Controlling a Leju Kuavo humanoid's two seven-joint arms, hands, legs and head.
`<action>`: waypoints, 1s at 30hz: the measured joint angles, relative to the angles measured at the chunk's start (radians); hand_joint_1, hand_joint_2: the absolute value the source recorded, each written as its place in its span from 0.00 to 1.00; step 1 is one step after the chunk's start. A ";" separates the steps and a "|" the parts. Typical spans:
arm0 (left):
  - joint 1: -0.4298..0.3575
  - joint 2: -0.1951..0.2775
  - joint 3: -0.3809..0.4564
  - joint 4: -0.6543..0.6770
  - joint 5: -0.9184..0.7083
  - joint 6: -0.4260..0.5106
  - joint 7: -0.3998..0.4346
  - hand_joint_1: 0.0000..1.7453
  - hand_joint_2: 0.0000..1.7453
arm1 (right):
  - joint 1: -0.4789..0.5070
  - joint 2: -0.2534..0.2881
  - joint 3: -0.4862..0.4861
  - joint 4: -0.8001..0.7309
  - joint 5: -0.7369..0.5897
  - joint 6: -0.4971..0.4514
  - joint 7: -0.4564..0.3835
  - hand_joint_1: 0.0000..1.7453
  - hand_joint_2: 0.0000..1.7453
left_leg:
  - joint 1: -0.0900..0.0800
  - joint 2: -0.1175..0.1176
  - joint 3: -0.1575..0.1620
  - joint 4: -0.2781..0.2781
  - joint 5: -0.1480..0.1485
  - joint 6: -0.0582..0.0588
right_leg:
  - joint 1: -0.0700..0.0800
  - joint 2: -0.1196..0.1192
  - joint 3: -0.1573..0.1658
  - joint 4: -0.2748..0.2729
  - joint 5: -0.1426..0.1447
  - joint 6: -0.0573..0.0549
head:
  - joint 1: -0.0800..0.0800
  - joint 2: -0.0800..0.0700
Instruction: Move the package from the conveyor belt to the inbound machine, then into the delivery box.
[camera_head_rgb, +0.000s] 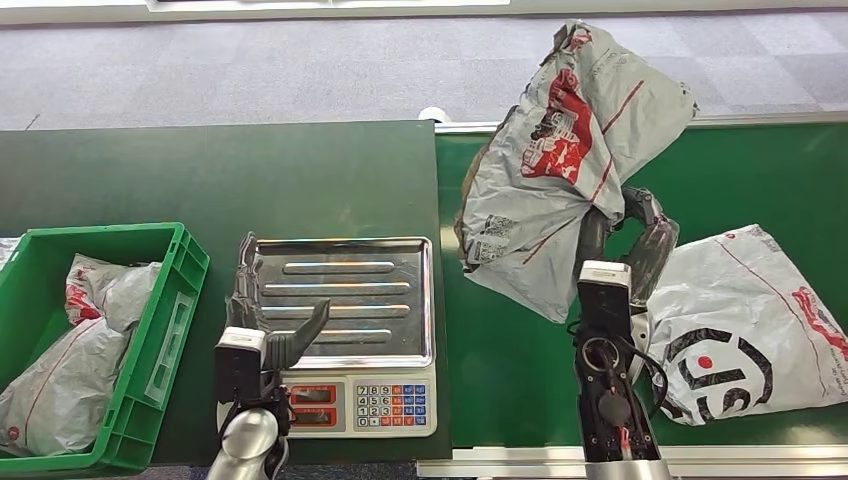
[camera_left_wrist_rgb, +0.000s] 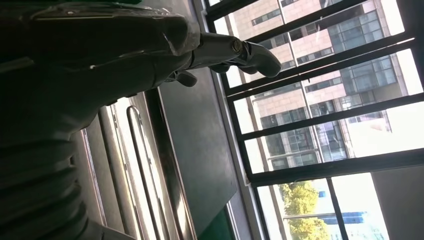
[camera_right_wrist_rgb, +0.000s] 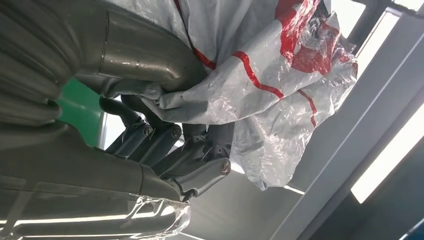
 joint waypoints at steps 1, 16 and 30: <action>0.000 0.000 0.001 -0.002 0.000 -0.001 0.000 0.00 1.00 | 0.001 0.002 0.008 -0.001 0.006 0.001 0.000 1.00 1.00 | 0.000 0.000 0.000 0.000 0.000 0.000 | 0.000 0.000 0.000 0.000 0.000 0.000 | 0.000 0.000; 0.001 0.000 0.004 -0.006 0.000 -0.011 0.000 0.00 1.00 | 0.010 0.029 0.152 -0.002 0.067 0.084 0.000 1.00 1.00 | 0.000 0.000 0.000 0.000 0.000 0.000 | 0.000 0.000 0.000 0.000 0.000 0.000 | 0.000 0.000; 0.001 0.000 0.002 -0.006 0.006 -0.017 -0.002 0.00 1.00 | 0.034 0.031 0.276 -0.001 0.164 0.124 0.058 1.00 1.00 | 0.000 0.000 0.000 0.000 0.000 0.000 | 0.000 0.000 0.000 0.000 0.000 0.000 | 0.000 0.000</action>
